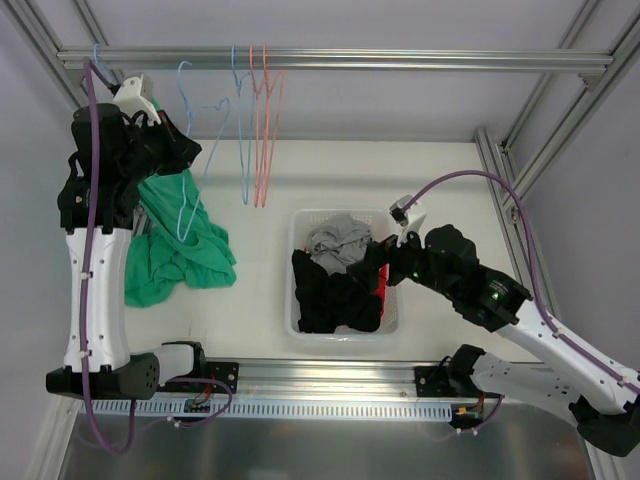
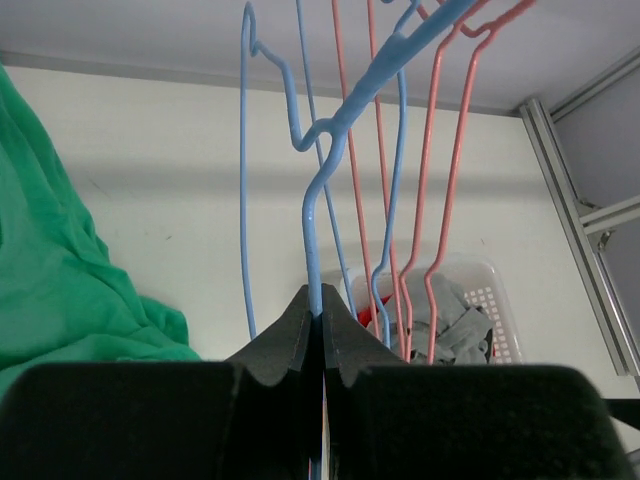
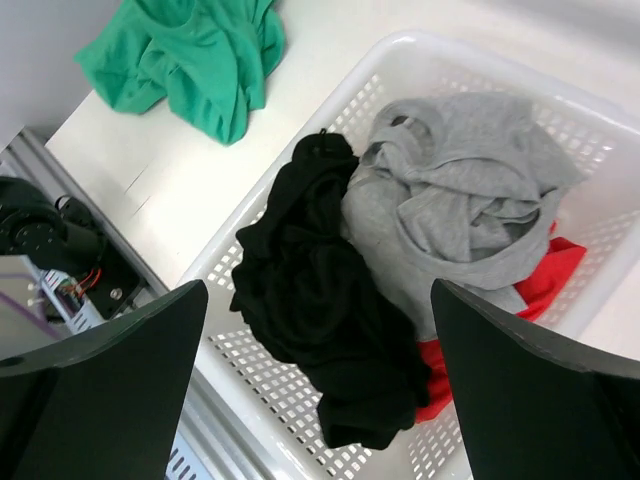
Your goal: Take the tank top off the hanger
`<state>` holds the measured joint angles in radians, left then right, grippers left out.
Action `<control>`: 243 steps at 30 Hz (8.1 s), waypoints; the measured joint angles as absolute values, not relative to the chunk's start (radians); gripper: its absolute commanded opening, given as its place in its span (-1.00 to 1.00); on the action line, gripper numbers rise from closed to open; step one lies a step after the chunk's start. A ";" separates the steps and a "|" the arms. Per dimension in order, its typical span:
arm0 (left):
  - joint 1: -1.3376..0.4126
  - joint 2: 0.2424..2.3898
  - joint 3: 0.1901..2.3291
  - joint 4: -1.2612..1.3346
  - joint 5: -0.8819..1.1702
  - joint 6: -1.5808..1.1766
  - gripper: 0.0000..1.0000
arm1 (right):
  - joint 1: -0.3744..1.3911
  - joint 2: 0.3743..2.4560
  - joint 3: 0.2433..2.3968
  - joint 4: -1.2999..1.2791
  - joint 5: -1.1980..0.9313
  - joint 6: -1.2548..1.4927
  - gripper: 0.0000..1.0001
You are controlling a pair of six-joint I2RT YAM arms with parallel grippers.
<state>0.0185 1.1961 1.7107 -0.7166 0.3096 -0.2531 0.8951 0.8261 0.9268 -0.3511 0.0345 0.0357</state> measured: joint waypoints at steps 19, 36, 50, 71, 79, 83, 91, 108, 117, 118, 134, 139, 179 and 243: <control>-0.052 1.478 1.775 -0.406 0.379 -0.322 -1.00 | 0.895 0.895 0.894 -0.287 -0.147 0.034 0.99; -0.071 1.126 1.505 -0.403 0.112 -0.292 0.97 | 0.895 0.898 0.878 -0.273 -0.184 0.032 0.99; 0.077 0.980 1.552 -0.662 -0.367 -0.257 0.97 | 0.895 0.889 0.871 -0.271 -0.226 -0.013 0.99; 0.277 1.406 1.850 -0.772 -0.030 -0.172 0.04 | 0.895 0.973 0.869 -0.221 -0.348 -0.060 0.99; 0.277 1.481 1.894 -0.778 0.008 -0.144 -1.00 | 0.895 1.000 0.869 -0.213 -0.364 -0.073 0.99; 0.277 1.481 1.936 -0.794 0.063 -0.137 -1.00 | 0.895 1.014 0.869 -0.213 -0.366 -0.084 0.99; 0.283 1.483 2.050 -0.809 0.190 -0.142 -1.00 | 0.895 1.042 0.869 -0.213 -0.368 -0.092 0.99; 0.283 1.229 1.834 -0.698 0.342 -0.181 -1.00 | 0.895 1.037 0.869 -0.213 -0.368 -0.094 0.99; 0.283 1.002 1.568 -0.631 0.358 -0.208 -1.00 | 0.895 1.013 0.869 -0.196 -0.368 -0.089 0.99; 0.283 0.962 1.521 -0.638 0.358 -0.215 -1.00 | 0.895 1.010 0.869 -0.190 -0.369 -0.088 0.99; 0.283 0.180 0.879 -0.627 0.573 -0.375 -1.00 | 0.895 0.944 0.743 0.076 -0.424 -0.041 0.99; 0.281 0.083 0.710 -0.627 0.683 -0.463 -1.00 | 0.895 1.023 0.742 0.170 -0.406 -0.043 0.99; 0.090 0.045 0.797 -0.644 0.879 -0.513 -1.00 | 0.885 1.676 1.165 0.302 -0.191 -0.234 -0.99; 0.057 0.041 0.899 -0.382 0.488 -0.283 -1.00 | 0.817 1.441 1.626 -0.074 -0.124 -0.103 -0.99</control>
